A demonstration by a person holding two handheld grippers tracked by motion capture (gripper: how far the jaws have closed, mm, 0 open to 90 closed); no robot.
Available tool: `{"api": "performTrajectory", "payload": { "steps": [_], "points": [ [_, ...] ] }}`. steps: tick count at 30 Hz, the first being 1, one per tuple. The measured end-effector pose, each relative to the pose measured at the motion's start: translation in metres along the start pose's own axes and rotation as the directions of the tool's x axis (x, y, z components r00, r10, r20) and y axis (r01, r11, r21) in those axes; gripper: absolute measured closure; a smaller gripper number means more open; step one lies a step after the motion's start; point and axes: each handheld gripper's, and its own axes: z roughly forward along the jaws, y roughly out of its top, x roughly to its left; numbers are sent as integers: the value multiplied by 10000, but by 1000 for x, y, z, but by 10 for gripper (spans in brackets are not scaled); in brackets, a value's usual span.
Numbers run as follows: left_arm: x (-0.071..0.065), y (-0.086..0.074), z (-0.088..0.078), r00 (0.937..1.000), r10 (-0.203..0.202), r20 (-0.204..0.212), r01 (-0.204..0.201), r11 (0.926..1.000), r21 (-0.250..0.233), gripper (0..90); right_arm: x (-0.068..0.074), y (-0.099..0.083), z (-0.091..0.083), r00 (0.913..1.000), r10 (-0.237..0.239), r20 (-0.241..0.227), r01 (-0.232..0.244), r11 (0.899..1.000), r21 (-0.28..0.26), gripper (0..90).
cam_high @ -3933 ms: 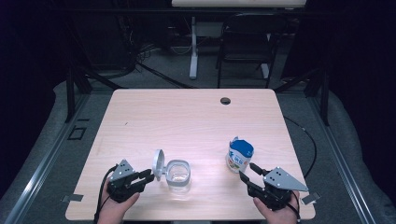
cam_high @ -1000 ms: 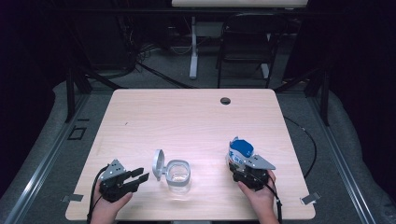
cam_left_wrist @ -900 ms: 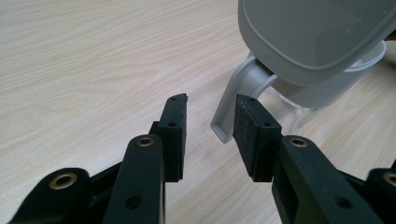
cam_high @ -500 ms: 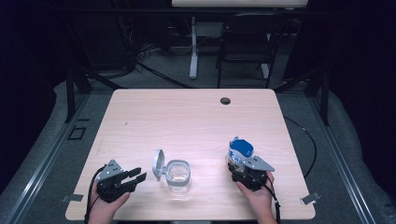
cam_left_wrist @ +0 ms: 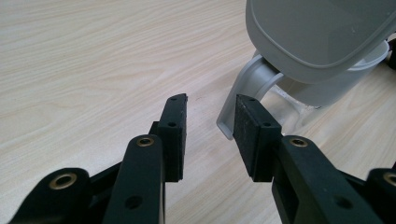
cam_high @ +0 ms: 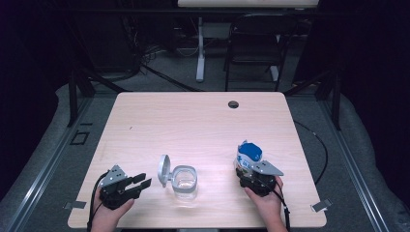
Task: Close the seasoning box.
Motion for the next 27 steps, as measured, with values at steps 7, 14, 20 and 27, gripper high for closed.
{"api": "performTrajectory", "payload": {
  "steps": [7, 14, 20, 27],
  "points": [
    [0, -1, 0, 10000, -63, -26, 63, 10000, -37, 653, 0, 0, 0, 9999, -74, -88, 74, 10000, 9, 425],
    [0, -1, -1, 10000, -47, -9, 47, 10000, -61, 653, -1, 0, -1, 9998, -64, -163, 64, 10000, 5, 441],
    [0, -2, -2, 9999, -94, -46, 94, 9999, -62, 653, -1, 0, -2, 9997, -63, -227, 64, 10000, 36, 451],
    [-1, -3, -3, 10000, -48, -39, 47, 9999, -111, 653, -1, 3, -3, 9991, -246, -345, 255, 9994, 245, 453]
  ]
}}
